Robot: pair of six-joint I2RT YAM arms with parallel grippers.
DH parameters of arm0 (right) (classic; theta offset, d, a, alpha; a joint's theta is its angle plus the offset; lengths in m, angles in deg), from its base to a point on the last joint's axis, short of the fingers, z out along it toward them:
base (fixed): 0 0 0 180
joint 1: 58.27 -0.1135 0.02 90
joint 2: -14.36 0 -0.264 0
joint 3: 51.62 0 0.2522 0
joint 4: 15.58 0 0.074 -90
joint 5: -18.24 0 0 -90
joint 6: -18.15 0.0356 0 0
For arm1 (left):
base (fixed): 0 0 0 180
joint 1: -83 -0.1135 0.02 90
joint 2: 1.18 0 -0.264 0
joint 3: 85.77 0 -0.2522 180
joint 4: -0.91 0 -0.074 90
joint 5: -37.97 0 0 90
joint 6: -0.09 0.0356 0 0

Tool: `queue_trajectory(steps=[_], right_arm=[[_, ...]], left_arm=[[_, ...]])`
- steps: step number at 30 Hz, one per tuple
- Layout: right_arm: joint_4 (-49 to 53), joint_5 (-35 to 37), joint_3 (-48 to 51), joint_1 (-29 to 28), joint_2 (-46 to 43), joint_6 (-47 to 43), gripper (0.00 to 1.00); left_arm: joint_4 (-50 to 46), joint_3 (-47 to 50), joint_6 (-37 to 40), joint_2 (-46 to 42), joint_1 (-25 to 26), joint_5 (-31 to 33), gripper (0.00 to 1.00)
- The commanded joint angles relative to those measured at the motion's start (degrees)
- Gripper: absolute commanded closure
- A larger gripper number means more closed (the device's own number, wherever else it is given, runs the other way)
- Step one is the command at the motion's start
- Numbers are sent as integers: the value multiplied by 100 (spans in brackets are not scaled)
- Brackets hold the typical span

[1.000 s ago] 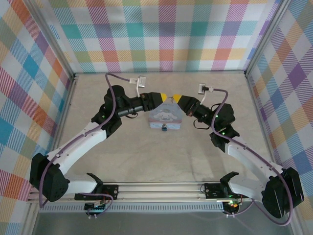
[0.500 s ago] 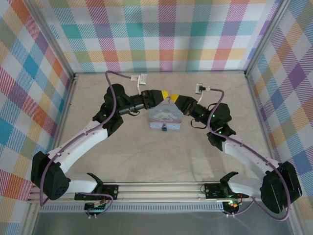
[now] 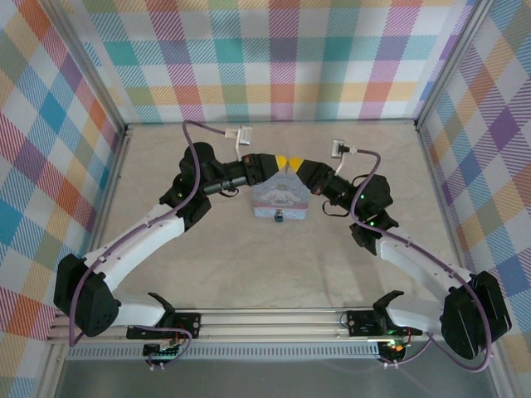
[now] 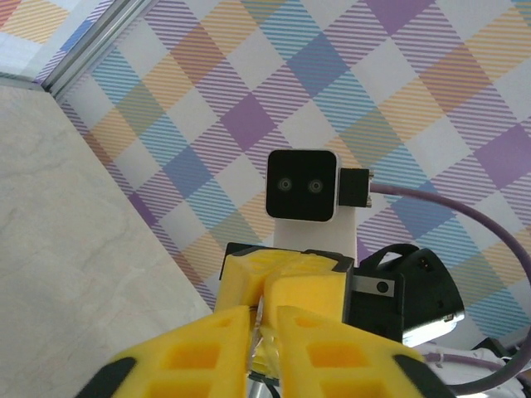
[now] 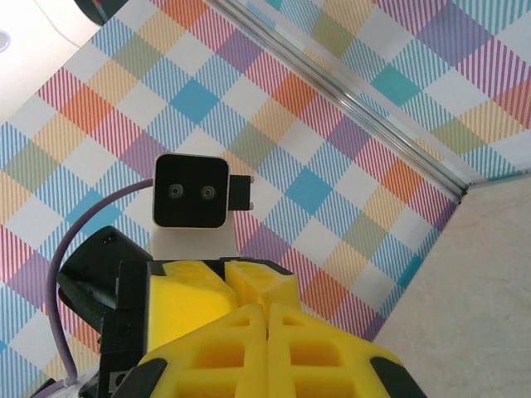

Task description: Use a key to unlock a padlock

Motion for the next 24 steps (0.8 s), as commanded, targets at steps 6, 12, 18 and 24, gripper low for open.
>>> queue_trajectory(steps=[6,12,18,24], right_arm=[[-151,5,-24,-37,45,-56,97],[1691,297,-15,-2,-634,-872,42],[3373,-155,-463,210,-1143,-1731,51],[3636,-1292,-845,463,-983,-1812,50]], left_arm=[[91,-195,179,22,64,-114,100],[-1263,-612,949,-49,55,-81,100],[-2996,-1340,1827,159,46,-559,100],[-3689,-1584,2272,226,46,-1097,100]])
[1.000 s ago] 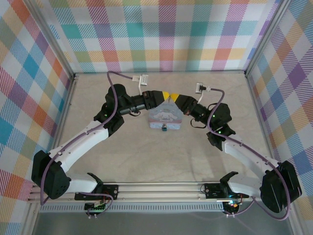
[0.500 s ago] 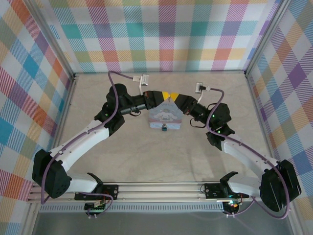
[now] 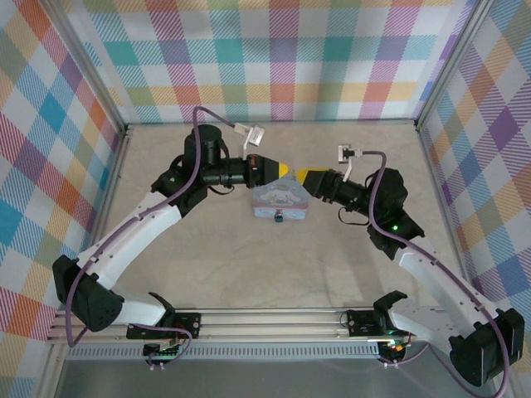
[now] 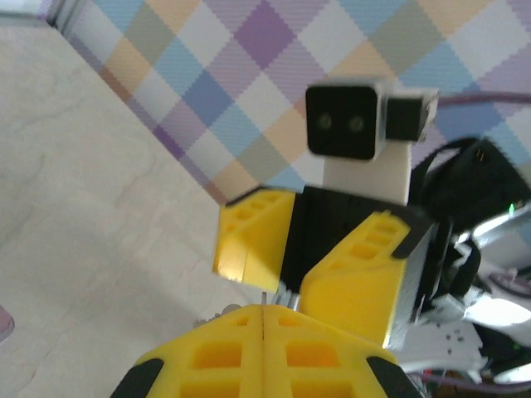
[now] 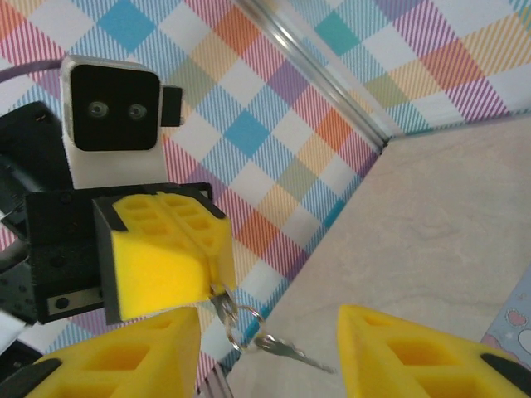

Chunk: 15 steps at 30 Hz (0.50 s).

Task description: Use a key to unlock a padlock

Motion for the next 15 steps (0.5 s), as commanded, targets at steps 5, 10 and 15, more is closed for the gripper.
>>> queue_trajectory(steps=[5,10,15], right_arm=[[-46,-1279,-314,88,300,-112,46],[-253,-1690,-363,89,545,18,54],[-283,-1873,-364,90,543,-4,58]], left_arm=[[-760,-123,495,-43,40,-501,100],[-430,-9,434,-113,40,-614,100],[-409,12,459,-148,32,-561,100]])
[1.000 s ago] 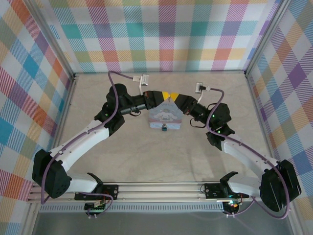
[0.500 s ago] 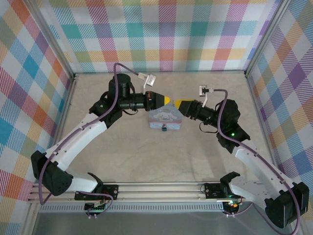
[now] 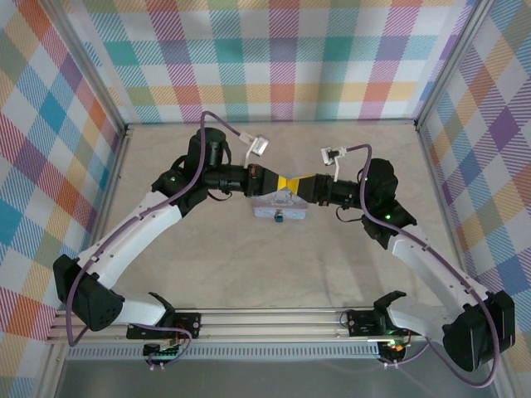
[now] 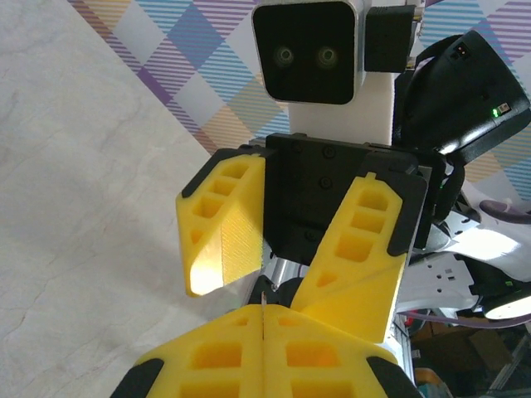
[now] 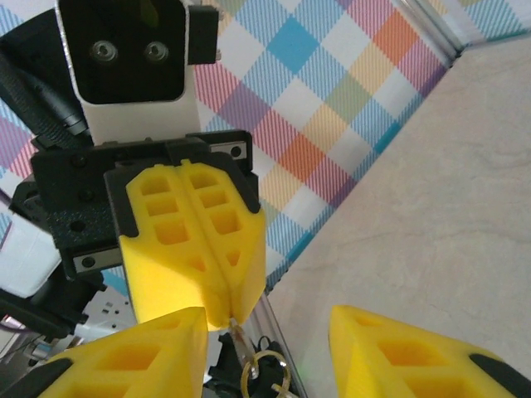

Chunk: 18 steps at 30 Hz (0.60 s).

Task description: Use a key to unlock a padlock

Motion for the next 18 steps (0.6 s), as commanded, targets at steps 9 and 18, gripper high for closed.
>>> queue_trajectory(steps=[9,18], right_arm=[[-138,-494,-128,13,-172,-115,69],[37,-444,-180,13,-221,-285,91]], left_arm=[[363,98,56,-207,13,15,100],[519,180,-28,-249,5,-111,100]])
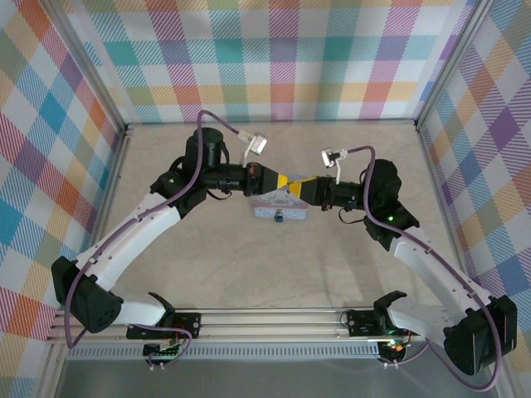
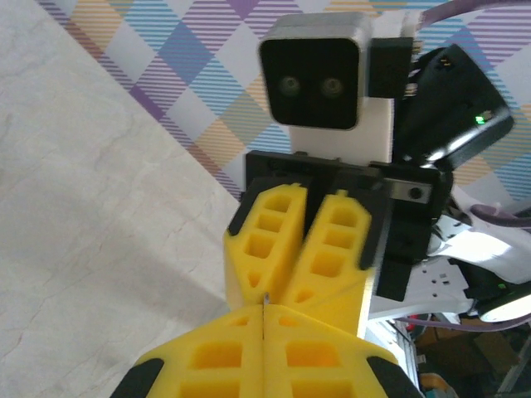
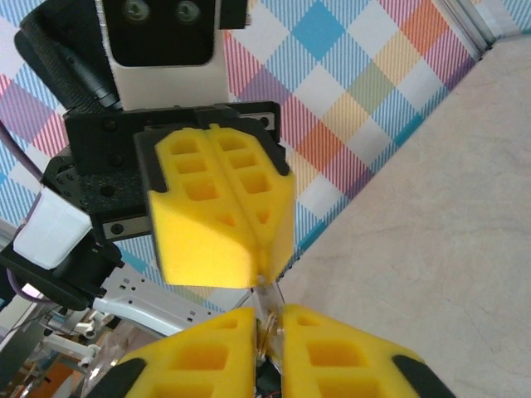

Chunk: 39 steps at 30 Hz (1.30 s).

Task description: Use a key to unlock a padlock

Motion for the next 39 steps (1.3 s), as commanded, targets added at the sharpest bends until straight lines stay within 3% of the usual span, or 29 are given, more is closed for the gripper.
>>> queue_trajectory(steps=[1,3,6,8,21,30,39], right_arm=[[-31,-125,-190,3,-80,-173,91],[55,-160,-241,3,-53,-230,85],[54,-128,-250,10,-52,-203,62],[8,-115,-252,3,-92,-192,61],[-48,-122,-348,3,-10,-183,69],[-11,-248,-327,2,62,-192,81],[123,-340,-277,3,-31,-315,100]], left_arm=[[243,100,-15,-170,7,-117,100],[317,153,-33,-200,7,-188,100],[311,142,-37,-187,7,-253,100],[293,136,-33,-174,8,-265,100],[363,211,-56,-140,15,-377,100],[328,220,7,-228,7,-236,100],[397,245,-22,-252,-19,-209,100]])
